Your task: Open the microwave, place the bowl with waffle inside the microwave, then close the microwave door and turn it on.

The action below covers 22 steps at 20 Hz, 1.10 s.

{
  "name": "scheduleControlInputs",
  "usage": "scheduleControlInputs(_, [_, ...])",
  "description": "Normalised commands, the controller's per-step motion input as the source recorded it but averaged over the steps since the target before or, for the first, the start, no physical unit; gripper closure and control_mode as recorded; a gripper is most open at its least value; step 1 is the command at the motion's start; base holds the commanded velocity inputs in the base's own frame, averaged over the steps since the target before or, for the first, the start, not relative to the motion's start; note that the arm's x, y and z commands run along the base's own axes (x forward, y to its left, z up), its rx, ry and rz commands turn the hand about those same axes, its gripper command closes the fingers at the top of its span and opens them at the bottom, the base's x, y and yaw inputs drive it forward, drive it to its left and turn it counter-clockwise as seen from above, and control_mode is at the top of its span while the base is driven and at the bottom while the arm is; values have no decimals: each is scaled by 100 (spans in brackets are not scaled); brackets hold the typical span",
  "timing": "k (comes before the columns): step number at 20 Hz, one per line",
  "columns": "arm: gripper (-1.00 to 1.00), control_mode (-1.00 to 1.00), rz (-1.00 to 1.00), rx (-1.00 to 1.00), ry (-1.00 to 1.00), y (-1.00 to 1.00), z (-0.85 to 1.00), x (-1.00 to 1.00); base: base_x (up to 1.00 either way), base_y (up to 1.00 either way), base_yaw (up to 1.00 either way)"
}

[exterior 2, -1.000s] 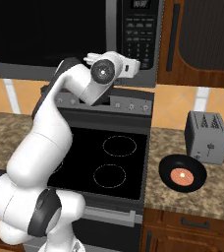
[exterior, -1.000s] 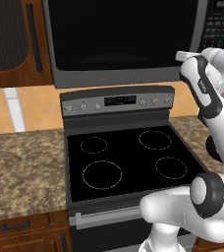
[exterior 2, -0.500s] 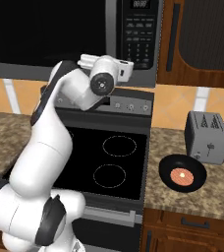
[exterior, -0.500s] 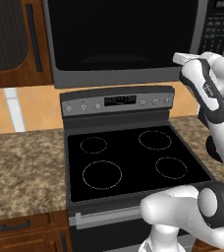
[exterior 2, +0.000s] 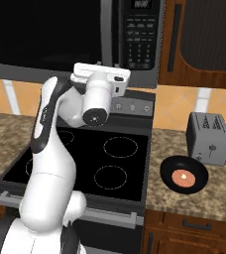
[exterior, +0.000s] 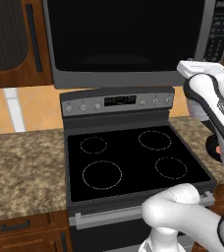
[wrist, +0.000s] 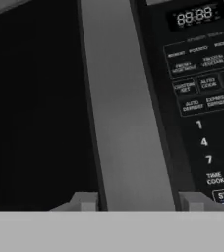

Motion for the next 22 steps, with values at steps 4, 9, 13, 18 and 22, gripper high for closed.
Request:
scheduleControlInputs(4, [100, -100, 35, -11, 5, 100, 21, -100, 0, 0, 0])
scheduleControlInputs(9, [100, -100, 45, -18, 20, 96, 48, -100, 0, 0, 0])
scheduleControlInputs(13, [100, -100, 46, -21, 22, 90, 56, -100, 0, 0, 0])
scheduleControlInputs(18, [100, -100, 40, -24, 14, 89, 58, -100, 0, 0, 0])
scheduleControlInputs(22, [100, -100, 33, -36, 10, 83, 70, -100, 0, 0, 0])
